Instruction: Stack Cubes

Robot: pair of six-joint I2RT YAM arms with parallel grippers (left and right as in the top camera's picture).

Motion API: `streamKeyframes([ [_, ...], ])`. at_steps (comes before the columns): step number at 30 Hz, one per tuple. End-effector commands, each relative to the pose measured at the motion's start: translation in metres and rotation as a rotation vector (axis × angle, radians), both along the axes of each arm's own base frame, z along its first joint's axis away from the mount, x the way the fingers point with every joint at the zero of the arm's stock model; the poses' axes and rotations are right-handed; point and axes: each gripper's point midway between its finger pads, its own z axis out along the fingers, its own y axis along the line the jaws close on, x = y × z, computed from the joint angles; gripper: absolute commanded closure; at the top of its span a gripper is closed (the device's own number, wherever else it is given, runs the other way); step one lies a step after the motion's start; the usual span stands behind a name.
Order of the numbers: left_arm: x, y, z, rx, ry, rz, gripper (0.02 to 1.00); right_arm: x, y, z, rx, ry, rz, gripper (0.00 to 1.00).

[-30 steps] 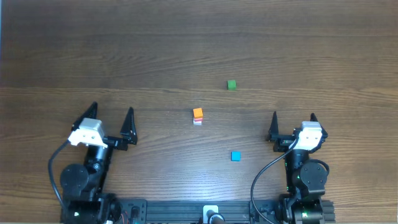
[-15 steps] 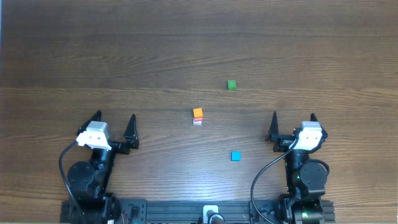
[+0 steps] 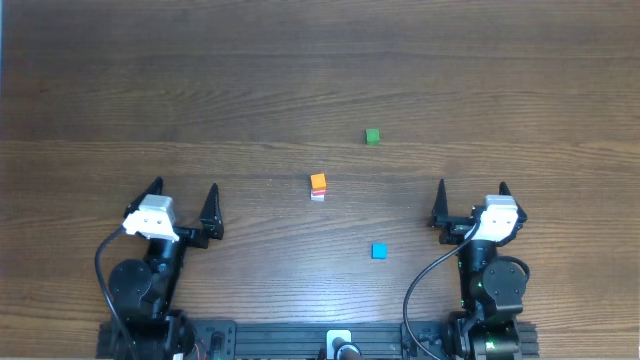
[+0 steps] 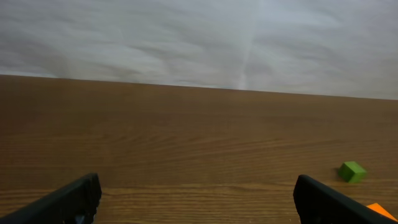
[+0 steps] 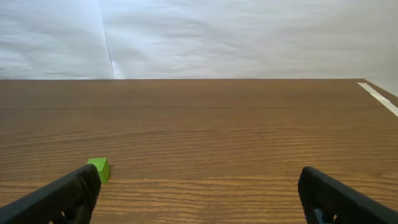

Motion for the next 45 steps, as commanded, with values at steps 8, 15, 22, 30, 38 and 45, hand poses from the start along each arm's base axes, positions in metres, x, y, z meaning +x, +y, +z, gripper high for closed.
streamKeyframes([
  [8,-0.001,-0.001,0.000,0.013,-0.009,-0.009,0.018,0.000,0.000,-0.002,0.000,-0.001,0.002,0.007],
  [15,-0.001,-0.001,0.000,0.013,-0.009,-0.009,0.018,0.001,0.010,0.014,0.085,-0.069,0.056,0.007],
  [22,-0.001,-0.001,0.000,0.014,-0.009,-0.009,0.018,0.001,0.044,0.029,0.145,-0.110,0.259,0.012],
  [30,-0.001,-0.001,0.000,0.013,-0.009,-0.009,0.018,0.029,0.075,0.082,0.235,-0.079,0.436,0.009],
  [38,-0.001,-0.001,0.000,0.013,-0.009,-0.009,0.020,0.098,0.108,0.122,0.340,0.273,0.547,0.009],
  [45,-0.001,-0.001,0.000,0.013,-0.009,-0.009,0.018,0.149,0.113,0.084,0.257,0.690,0.321,0.007],
])
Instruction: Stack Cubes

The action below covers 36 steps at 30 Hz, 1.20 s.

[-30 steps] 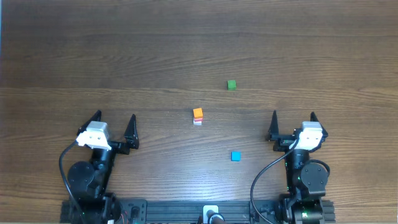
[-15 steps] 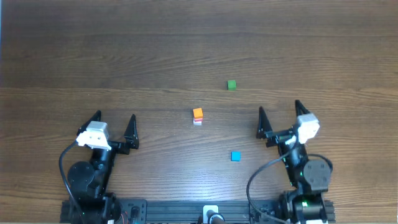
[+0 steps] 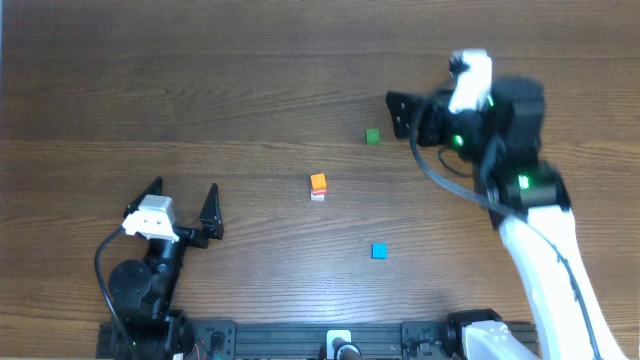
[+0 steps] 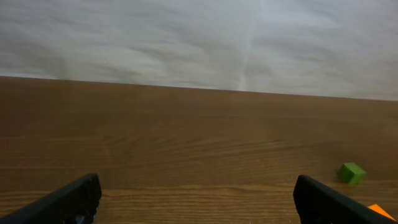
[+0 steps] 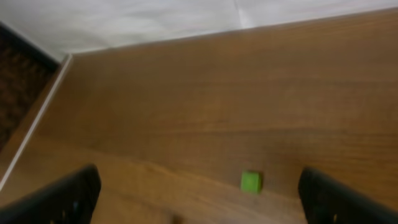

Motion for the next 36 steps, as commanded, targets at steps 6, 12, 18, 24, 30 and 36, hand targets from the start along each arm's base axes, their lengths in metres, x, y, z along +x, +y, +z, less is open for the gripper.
streamKeyframes([
  [6,0.000,-0.001,-0.001,0.014,-0.003,-0.008,0.018,0.047,0.030,-0.054,-0.272,0.308,-0.023,0.007],
  [12,0.000,-0.001,-0.001,0.014,-0.003,-0.008,0.020,0.046,0.047,-0.114,-0.355,0.476,0.011,0.009],
  [18,0.000,-0.001,-0.001,0.014,-0.003,-0.008,0.018,0.047,0.037,-0.174,-0.469,0.602,-0.057,0.009],
  [24,0.000,-0.001,-0.001,0.014,-0.003,-0.008,0.018,0.043,0.032,-0.216,-0.526,0.685,-0.057,0.027],
  [30,0.000,-0.001,-0.001,0.014,-0.003,-0.008,0.018,0.047,0.030,-0.229,-0.552,0.686,-0.054,0.058],
  [36,0.000,-0.001,-0.001,0.014,-0.003,-0.008,0.018,0.049,0.032,-0.244,-0.562,0.699,-0.051,0.086],
])
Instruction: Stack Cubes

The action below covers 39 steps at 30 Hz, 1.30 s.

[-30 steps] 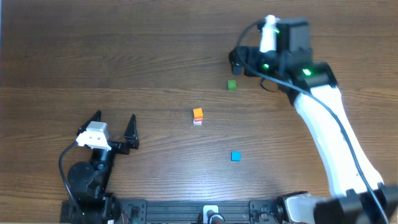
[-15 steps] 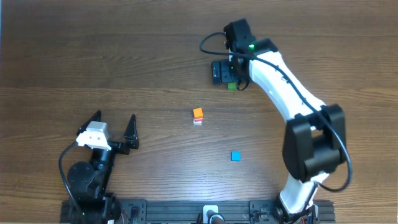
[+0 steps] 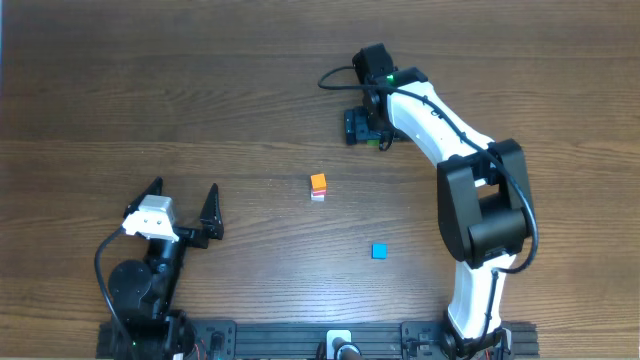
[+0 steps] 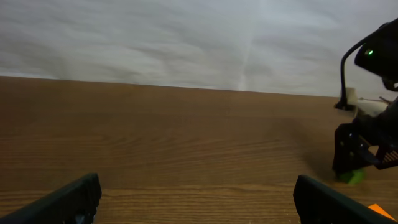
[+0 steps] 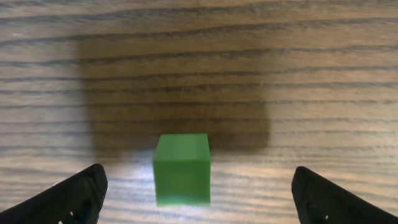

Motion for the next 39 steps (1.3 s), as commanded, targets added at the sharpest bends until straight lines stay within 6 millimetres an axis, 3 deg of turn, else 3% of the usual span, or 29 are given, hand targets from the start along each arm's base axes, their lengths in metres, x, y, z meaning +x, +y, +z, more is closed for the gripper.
streamKeyframes([
  [1,0.000,-0.001,-0.001,0.014,-0.003,-0.008,0.020,0.006,0.003,-0.010,-0.025,-0.002,0.010,0.095],
  [12,0.000,-0.001,-0.001,0.014,-0.003,-0.008,0.018,0.007,0.010,-0.010,-0.018,-0.014,0.017,0.437],
  [22,0.000,-0.001,-0.001,0.014,-0.003,-0.008,0.018,0.005,0.015,-0.011,-0.019,-0.014,0.030,0.590],
  [39,0.000,-0.001,-0.001,0.014,-0.003,-0.008,0.018,0.004,0.011,-0.017,-0.046,-0.003,0.019,0.698],
])
